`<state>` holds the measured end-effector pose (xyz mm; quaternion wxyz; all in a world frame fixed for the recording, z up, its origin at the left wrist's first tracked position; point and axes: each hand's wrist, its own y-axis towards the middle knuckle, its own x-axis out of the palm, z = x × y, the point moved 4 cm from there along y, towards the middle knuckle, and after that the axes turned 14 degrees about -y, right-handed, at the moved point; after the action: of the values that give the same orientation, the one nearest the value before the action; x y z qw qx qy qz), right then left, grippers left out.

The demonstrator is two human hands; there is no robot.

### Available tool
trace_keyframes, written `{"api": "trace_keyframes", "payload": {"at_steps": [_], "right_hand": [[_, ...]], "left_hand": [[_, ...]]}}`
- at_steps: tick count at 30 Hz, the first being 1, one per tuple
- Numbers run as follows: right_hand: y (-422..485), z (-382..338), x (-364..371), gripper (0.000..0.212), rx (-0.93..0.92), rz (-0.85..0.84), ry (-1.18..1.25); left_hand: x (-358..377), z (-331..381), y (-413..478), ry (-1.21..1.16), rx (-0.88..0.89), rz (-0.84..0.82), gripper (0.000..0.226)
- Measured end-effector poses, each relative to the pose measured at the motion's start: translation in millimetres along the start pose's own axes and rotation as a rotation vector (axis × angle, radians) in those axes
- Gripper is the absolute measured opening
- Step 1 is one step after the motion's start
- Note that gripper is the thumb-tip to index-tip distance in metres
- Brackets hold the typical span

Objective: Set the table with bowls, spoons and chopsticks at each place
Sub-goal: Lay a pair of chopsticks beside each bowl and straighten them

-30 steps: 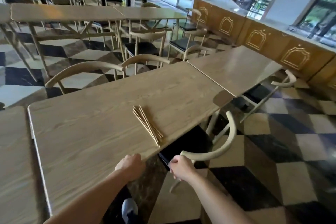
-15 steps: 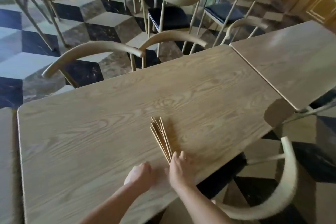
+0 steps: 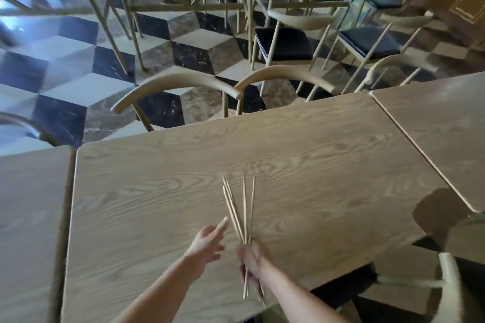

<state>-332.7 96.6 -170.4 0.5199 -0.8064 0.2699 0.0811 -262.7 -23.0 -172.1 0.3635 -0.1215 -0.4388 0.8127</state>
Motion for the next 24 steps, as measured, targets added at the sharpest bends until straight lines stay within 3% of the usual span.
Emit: {"api": "trace_keyframes", "payload": {"at_steps": [3,7,14,21,24], "right_hand": [[-36,-25,29,0.014,-0.14,-0.346,0.025],[-69,-31,36,0.013,-0.214,-0.676,0.073],[-103,-38,25,0.016,-0.391,-0.887,0.113],[-156,-40,40,0.02,-0.467,-1.072,0.038],[-179,-41,55,0.022,-0.459,-1.16,-0.032]], "left_hand": [[3,22,-19,-0.416,-0.036,-0.071,0.055],[-5,35,-54,-0.503,0.007,-0.016,0.06],[-21,30,-118,-0.711,0.09,-0.168,0.033],[-49,-2,-168,-0.847,0.297,-0.03,0.035],[-64,-18,-197,-0.892,0.366,-0.096,0.039]]}}
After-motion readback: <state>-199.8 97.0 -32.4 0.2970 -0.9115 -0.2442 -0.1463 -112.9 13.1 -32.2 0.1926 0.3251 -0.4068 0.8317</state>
